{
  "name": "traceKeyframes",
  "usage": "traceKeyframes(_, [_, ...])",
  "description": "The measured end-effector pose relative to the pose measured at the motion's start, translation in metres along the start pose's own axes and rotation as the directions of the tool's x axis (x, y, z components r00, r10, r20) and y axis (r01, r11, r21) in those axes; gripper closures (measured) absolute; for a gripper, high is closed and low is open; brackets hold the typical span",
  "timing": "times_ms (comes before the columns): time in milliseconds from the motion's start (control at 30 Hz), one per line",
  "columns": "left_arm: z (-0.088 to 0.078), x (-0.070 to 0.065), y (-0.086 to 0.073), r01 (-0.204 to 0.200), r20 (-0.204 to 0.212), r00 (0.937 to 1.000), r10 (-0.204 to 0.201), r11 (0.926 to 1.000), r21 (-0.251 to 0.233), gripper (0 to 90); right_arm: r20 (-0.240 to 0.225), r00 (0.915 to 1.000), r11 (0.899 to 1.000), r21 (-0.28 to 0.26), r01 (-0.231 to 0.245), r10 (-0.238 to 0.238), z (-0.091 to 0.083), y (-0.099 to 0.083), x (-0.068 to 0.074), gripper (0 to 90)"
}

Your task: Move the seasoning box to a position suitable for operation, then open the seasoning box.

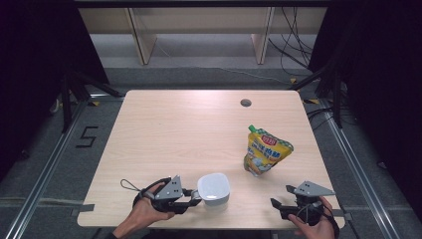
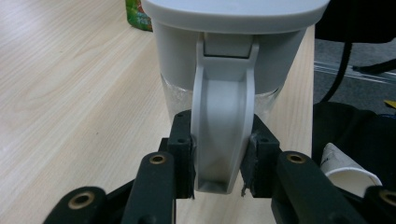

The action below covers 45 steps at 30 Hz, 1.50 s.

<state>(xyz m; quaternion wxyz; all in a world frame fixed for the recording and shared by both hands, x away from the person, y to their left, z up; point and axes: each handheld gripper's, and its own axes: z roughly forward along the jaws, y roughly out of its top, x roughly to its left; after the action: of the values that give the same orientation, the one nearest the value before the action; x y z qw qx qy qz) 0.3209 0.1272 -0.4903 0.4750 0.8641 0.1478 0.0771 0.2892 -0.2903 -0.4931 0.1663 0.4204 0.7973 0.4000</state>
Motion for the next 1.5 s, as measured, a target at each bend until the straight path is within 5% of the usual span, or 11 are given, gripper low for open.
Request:
traceKeyframes(400, [0.006, 0.003, 0.004, 0.005, -0.025, 0.9997, -0.005, 1.0, 0.0, 67.8, -0.012, 0.9999, 1.0, 0.005, -0.004, 0.005, 0.0, 0.001, 0.0, 25.2])
traceKeyframes(500, [0.006, 0.003, 0.006, 0.011, -0.078, 0.9969, -0.01, 0.9999, 0.006, 66.9, -0.022, 0.9997, 1.0, 0.005, -0.014, 0.014, 0.002, 0.001, 0.0, 25.2])
traceKeyframes(633, [-0.002, 0.006, 0.007, 0.03, -0.109, 0.9937, -0.028, 0.9994, 0.017, 53.0, -0.014, 0.9996, 1.0, 0.012, -0.026, 0.026, -0.001, 0.0, -0.001, 25.2])
traceKeyframes(767, [-0.013, 0.0, 0.011, 0.031, -0.1, 0.9945, -0.031, 0.9995, -0.002, 43.7, -0.008, 0.999, 0.999, 0.01, -0.044, 0.044, 0.001, 0.0, 0.001, 25.2])
traceKeyframes(800, [-0.016, -0.003, 0.013, 0.035, -0.09, 0.9953, -0.035, 0.9994, 0.0, 40.7, -0.008, 1.0, 1.0, -0.003, -0.005, 0.005, 0.002, 0.001, -0.003, 25.2])
traceKeyframes(833, [-0.019, -0.005, 0.016, 0.041, -0.095, 0.9946, -0.041, 0.9992, -0.003, 38.5, 0.0, 0.9994, 0.999, 0.012, -0.034, 0.034, 0.003, 0.001, 0.001, 25.3])
traceKeyframes(933, [-0.027, -0.011, 0.023, 0.06, -0.071, 0.9956, -0.061, 0.9979, -0.024, 35.6, -0.022, 0.9997, 1.0, 0.001, 0.012, -0.012, 0.005, 0.003, 0.0, 25.2])
traceKeyframes(1033, [-0.033, -0.016, 0.031, 0.064, -0.069, 0.9953, -0.068, 0.9969, -0.045, 34.1, -0.013, 0.9999, 1.0, 0.005, -0.003, 0.003, 0.004, 0.002, 0.0, 25.3])
traceKeyframes(1267, [-0.045, -0.023, 0.043, 0.1, -0.071, 0.9918, -0.107, 0.9904, -0.096, 47.2, -0.011, 0.9999, 1.0, 0.008, 0.001, -0.001, 0.004, 0.001, -0.001, 25.3])
traceKeyframes(1433, [-0.048, -0.021, 0.05, 0.135, -0.088, 0.9849, -0.149, 0.9797, -0.148, 72.3, -0.01, 1.0, 1.0, 0.008, 0.001, -0.001, 0.006, 0.001, 0.001, 25.3])
traceKeyframes(1500, [-0.046, -0.019, 0.052, 0.126, -0.105, 0.9842, -0.142, 0.9815, -0.144, 80.0, -0.016, 0.9999, 1.0, 0.007, 0.0, 0.0, 0.006, 0.001, 0.001, 25.3])
